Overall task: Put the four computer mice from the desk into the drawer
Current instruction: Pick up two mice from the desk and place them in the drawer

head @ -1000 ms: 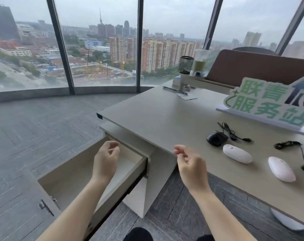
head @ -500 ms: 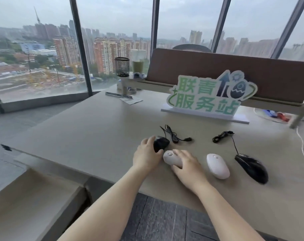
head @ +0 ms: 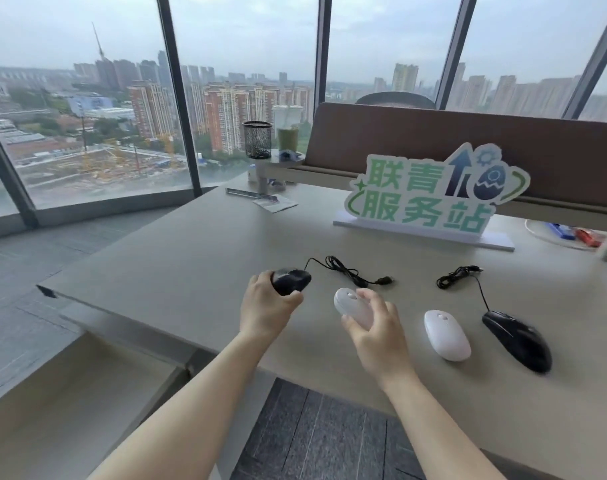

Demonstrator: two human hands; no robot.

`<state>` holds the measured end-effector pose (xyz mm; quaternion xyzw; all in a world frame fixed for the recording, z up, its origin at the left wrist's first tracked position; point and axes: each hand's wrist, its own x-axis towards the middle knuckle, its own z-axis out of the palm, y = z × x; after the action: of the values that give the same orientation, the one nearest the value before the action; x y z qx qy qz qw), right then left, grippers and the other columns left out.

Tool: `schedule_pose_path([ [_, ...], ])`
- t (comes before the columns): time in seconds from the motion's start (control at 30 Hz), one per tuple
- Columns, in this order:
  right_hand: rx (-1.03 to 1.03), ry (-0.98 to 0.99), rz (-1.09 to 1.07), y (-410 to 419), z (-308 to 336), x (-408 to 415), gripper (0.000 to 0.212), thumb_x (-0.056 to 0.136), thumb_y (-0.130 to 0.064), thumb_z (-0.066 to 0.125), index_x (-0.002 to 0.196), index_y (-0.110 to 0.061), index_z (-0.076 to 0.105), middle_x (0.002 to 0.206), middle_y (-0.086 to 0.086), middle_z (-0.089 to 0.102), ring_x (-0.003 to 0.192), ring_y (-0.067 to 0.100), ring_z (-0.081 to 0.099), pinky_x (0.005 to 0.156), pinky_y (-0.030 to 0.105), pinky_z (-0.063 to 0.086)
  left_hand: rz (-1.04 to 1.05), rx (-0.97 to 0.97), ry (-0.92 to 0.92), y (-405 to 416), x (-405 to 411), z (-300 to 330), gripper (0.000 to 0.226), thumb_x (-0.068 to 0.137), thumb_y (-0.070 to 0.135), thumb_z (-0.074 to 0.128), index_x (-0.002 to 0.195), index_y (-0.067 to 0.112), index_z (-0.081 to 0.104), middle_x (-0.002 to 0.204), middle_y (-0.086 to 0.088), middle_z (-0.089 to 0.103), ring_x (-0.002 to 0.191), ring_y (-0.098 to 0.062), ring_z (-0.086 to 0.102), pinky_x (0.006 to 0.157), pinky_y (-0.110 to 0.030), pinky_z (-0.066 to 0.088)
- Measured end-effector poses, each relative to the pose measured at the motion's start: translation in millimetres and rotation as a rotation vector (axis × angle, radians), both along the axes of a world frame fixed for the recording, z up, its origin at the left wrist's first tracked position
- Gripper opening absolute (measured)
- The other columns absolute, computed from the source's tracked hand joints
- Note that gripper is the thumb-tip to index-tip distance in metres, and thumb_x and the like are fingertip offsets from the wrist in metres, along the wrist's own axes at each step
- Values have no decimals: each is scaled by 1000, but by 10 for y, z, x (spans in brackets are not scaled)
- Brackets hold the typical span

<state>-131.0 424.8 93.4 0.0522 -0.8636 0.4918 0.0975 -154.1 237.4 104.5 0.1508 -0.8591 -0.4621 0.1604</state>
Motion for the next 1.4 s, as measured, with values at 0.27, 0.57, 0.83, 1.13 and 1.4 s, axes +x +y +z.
schedule_pose_path([
  [0.27, -339, 160, 188, -1090, 539, 571, 39, 90, -25, 64, 123, -40, 49, 122, -9, 59, 110, 14, 58, 90, 36, 49, 194, -30, 366, -1061, 969, 882, 61, 71, 34, 67, 129, 18, 52, 115, 0, 58, 99, -15, 56, 85, -26, 43],
  [0.57, -364, -90, 534, -2428, 351, 1020, 34, 84, -25, 64, 108, -41, 47, 110, 0, 57, 99, 17, 59, 77, 34, 51, 409, -105, 274, -2265, 1799, 613, 59, 69, 36, 67, 125, 20, 55, 107, 3, 59, 94, -17, 58, 77, -26, 40],
  [0.83, 195, -382, 634, -3439, -647, 927, 56, 82, -35, 63, 133, -27, 41, 128, 6, 56, 110, 23, 56, 83, 35, 46, 511, 104, 75, -2905, 2086, -611, 34, 71, 25, 71, 101, 25, 55, 98, -4, 63, 93, -25, 61, 75, -29, 42],
  [1.13, 827, -339, 608, -4091, -1332, 655, 47, 82, -29, 49, 127, -18, 40, 132, 11, 53, 123, 33, 43, 96, 41, 40, 609, 92, -464, -3137, 1971, -1747, 49, 76, 36, 64, 118, 15, 51, 118, -6, 51, 96, -25, 58, 76, -32, 44],
  [1.4, 1134, -469, 624, -4154, -1589, 612, 72, 84, -20, 57, 146, -19, 20, 139, 21, 44, 121, 36, 48, 96, 43, 44, 552, -167, -716, -3229, 1864, -2029, 60, 82, 46, 61, 127, 11, 43, 127, -8, 49, 117, -29, 50, 87, -37, 45],
])
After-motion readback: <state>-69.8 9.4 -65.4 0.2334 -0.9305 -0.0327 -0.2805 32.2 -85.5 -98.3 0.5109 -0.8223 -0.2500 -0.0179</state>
